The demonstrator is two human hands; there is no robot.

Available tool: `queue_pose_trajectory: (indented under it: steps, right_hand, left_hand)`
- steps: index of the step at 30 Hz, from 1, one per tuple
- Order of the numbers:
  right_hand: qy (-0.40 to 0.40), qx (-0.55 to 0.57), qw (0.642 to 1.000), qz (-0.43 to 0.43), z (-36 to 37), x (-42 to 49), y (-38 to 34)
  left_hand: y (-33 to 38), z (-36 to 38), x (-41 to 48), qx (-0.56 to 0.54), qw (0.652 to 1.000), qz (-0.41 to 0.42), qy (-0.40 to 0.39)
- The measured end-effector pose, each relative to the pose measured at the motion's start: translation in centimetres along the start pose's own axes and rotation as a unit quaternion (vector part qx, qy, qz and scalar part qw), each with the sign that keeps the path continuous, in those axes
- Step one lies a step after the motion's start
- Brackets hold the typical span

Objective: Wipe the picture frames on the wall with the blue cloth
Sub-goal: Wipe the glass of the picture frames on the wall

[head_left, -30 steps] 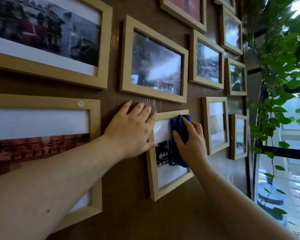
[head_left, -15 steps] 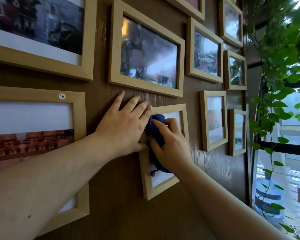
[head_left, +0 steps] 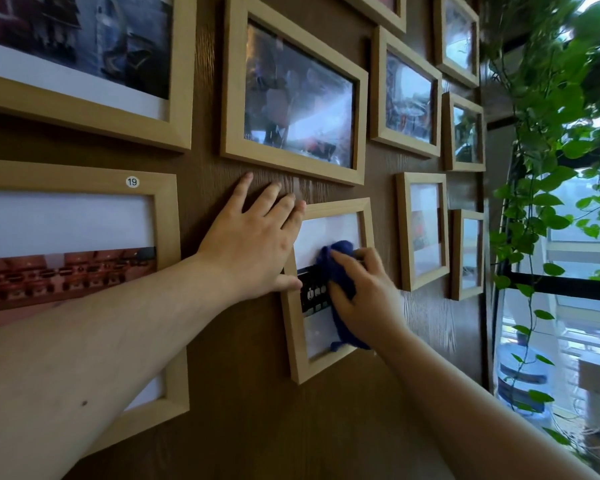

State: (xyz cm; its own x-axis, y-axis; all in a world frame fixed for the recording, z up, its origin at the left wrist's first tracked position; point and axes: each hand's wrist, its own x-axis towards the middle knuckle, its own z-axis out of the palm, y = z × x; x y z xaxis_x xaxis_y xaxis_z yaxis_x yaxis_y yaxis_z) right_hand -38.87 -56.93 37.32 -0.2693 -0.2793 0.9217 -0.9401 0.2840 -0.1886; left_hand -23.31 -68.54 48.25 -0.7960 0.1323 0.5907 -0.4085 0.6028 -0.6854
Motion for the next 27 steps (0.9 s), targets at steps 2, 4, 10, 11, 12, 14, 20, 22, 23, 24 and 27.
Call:
queue_pose_trajectory:
  steps: [2,4,10,11,12,14,20,22,23,24,27]
  right_hand:
    - [-0.032,0.008,0.997,-0.068,0.2,-0.8,-1.3]
    - [-0.045,0.000,0.994,-0.096,0.1,-1.1,-1.2]
    - [-0.003,-0.033,0.996,0.083,-0.2,-1.5,2.9]
    - [-0.008,-0.032,0.995,0.097,-0.1,-1.7,3.0]
    - [-0.012,-0.026,0.994,0.101,0.0,-2.0,3.0]
    - [-0.030,0.008,0.995,0.099,0.3,-2.7,2.2]
    - [-0.125,0.041,0.990,-0.045,0.6,-5.1,-0.7]
    - [-0.125,0.013,0.991,-0.045,0.3,-5.4,0.2]
    - [-0.119,-0.011,0.992,-0.034,0.2,-5.5,1.1]
    - [-0.112,-0.033,0.993,-0.009,0.0,-5.7,2.0]
    - [-0.112,-0.093,0.986,0.085,-0.7,-6.0,4.4]
  left_hand:
    - [0.0,0.0,0.0,-0.002,1.000,-0.001,0.000]
    - [0.1,0.0,0.0,-0.001,1.000,-0.002,0.000]
    - [0.1,-0.1,0.0,-0.001,1.000,-0.003,-0.004]
    - [0.1,-0.1,0.0,0.000,1.000,-0.003,-0.005]
    - [0.1,-0.1,0.0,0.001,1.000,-0.003,-0.006]
    - [0.2,-0.2,0.0,0.001,1.000,-0.005,-0.006]
    - [0.3,0.0,0.0,0.004,1.000,-0.009,-0.002]
    - [0.3,0.1,0.0,0.002,1.000,-0.011,0.002]
    - [0.3,0.1,0.0,0.002,1.000,-0.012,0.002]
    - [0.3,0.1,0.0,0.002,1.000,-0.012,0.002]
    - [0.3,0.1,0.0,0.001,1.000,-0.012,0.001]
